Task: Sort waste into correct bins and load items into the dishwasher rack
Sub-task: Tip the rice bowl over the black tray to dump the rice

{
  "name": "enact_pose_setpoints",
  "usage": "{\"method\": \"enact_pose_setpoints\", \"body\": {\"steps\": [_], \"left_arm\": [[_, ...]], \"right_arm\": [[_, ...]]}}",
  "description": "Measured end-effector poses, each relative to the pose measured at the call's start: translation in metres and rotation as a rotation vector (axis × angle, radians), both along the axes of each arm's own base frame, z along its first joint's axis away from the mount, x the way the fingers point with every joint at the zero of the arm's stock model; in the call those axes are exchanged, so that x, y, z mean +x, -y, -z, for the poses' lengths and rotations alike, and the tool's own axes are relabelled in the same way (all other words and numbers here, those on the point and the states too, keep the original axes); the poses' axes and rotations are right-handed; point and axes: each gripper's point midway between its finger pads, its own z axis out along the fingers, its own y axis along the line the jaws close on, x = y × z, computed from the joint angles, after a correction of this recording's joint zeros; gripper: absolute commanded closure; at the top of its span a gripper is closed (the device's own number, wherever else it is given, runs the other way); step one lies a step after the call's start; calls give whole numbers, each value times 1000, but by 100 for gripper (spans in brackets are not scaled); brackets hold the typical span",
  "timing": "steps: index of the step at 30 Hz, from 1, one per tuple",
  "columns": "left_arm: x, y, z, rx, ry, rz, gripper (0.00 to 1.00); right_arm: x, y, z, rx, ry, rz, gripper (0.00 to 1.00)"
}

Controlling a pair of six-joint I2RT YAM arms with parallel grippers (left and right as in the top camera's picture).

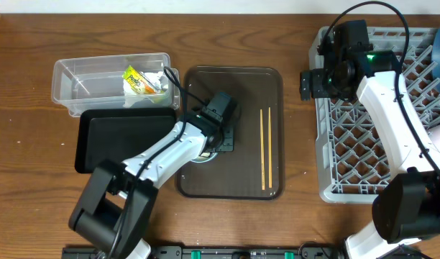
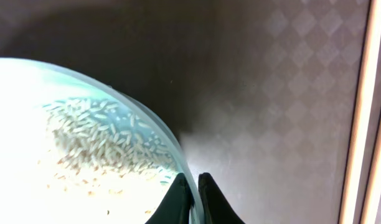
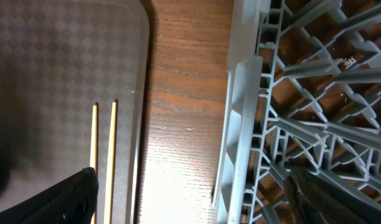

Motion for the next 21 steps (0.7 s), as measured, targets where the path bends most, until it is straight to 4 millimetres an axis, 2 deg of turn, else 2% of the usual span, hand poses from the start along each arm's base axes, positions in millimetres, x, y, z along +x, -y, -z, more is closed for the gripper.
{"method": "enact_pose_setpoints", "body": {"steps": [6,14,21], "left_arm": [[0,-16,-32,-26,24,-24,94],[11,-74,-91,-105,116,-164,94],[24,-120,-103,-260,98,-259,94]], "right_arm": [[0,0,0,0,0,0,5],[0,0,0,0,0,0,5],[0,0,0,0,-1,0,5]]}}
